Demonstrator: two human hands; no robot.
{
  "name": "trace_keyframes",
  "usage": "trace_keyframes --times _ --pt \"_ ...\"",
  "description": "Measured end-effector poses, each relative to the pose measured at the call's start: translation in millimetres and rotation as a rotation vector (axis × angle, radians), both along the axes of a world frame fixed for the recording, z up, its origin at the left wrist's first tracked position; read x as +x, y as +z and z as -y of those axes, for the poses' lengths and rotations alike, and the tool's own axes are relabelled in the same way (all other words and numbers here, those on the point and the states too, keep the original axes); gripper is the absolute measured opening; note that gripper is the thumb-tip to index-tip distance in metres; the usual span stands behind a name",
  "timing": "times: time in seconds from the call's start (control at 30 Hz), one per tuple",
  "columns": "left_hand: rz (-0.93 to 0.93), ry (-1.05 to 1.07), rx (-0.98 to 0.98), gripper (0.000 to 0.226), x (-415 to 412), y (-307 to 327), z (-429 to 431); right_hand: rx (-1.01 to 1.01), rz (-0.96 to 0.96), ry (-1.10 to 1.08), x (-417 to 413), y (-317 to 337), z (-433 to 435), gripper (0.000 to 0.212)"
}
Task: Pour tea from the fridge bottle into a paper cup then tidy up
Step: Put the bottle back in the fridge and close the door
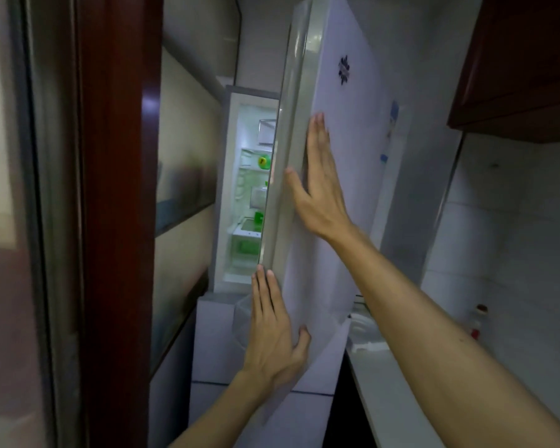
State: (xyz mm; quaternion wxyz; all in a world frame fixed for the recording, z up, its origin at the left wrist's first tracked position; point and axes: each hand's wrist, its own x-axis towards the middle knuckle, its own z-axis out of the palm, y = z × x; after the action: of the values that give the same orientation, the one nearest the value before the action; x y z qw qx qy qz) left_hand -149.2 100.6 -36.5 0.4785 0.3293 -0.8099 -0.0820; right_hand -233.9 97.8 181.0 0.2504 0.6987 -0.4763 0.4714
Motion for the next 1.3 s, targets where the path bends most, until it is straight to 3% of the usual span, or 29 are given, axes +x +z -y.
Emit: trace_keyframes --times 0.1,0.47,0.7,0.93,1.13,1.3 --pt "-0.006 -0.037 0.040 0.100 17.4 1.0 24.1 0.038 -0.019 -0.036 0.4 -9.9 31.3 0.062" --pt "-0.041 -0.065 0.155 0.107 49.8 7.9 103.1 0.107 -0.028 -0.125 37.9 -18.1 110.5 0.064" --pt "-0.219 -0.136 0.281 0.103 61.6 14.7 140.7 0.112 -0.063 -0.240 58.3 -18.4 160.0 0.068" --pt "-0.554 -0.132 0.498 0.095 56.7 35.4 193.9 0.063 -0.122 -0.270 65.2 -24.2 223.1 0.071" --pt "-0.658 -0.014 0.537 0.098 46.8 43.8 251.0 0.049 -0.116 -0.284 70.4 -27.0 275.7 0.071" --pt "-0.688 0.057 0.463 0.082 35.9 45.7 286.7 0.050 -0.160 -0.272 64.5 -29.9 309.8 0.069"
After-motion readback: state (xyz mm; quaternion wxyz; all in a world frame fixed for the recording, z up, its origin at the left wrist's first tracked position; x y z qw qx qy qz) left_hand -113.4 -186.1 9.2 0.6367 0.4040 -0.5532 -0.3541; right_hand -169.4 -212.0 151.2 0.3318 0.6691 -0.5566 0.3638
